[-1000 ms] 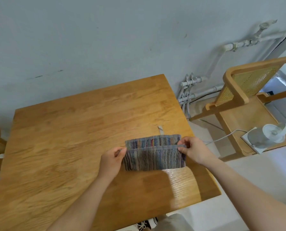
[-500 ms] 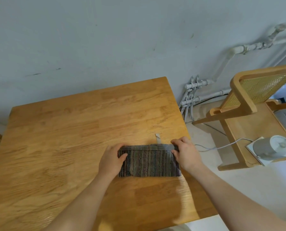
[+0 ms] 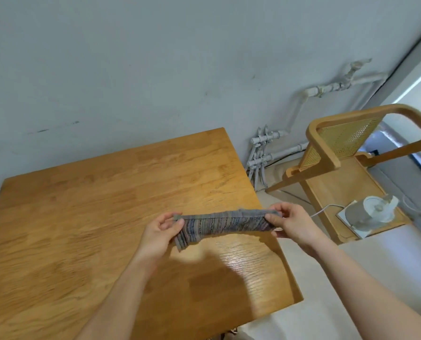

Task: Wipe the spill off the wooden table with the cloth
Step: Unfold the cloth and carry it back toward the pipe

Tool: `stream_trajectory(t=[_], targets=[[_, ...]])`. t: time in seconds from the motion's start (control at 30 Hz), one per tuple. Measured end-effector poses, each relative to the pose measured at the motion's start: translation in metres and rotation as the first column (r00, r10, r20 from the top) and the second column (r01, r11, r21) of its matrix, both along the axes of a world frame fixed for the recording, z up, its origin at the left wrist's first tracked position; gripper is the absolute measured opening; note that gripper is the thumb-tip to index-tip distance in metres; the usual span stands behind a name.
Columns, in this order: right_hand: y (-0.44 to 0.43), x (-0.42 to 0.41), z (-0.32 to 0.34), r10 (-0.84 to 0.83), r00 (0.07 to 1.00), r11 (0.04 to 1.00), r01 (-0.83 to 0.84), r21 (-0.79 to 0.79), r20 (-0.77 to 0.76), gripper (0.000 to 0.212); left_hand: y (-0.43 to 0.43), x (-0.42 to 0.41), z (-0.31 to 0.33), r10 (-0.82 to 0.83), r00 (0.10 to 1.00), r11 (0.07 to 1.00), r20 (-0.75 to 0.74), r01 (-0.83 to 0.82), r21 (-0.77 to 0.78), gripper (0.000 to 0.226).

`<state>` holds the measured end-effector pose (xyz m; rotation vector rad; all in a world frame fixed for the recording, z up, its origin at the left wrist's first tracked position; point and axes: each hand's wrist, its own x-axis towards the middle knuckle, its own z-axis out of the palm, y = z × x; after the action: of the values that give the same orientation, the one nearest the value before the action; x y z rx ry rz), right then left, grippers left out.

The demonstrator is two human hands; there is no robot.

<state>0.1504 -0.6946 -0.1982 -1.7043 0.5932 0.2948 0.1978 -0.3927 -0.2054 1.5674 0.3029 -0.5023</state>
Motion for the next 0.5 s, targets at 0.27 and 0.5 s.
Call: stream_trajectory(t=[0.27, 0.5], targets=[[-0.071, -0.018, 0.042, -0.200, 0.972, 0.951, 0.163, 0.263, 0.122, 0.004, -0.089, 0.000, 0.050, -0.044, 0.935, 0.993, 0.353, 0.081, -0.090, 0.015], [-0.188, -0.007, 0.056, -0.221, 0.945, 0.952, 0.263, -0.157, 0.243, 0.027, -0.225, 0.013, 0.046, -0.072, 0.934, 0.996, 0.351, 0.083, -0.016, 0.039]])
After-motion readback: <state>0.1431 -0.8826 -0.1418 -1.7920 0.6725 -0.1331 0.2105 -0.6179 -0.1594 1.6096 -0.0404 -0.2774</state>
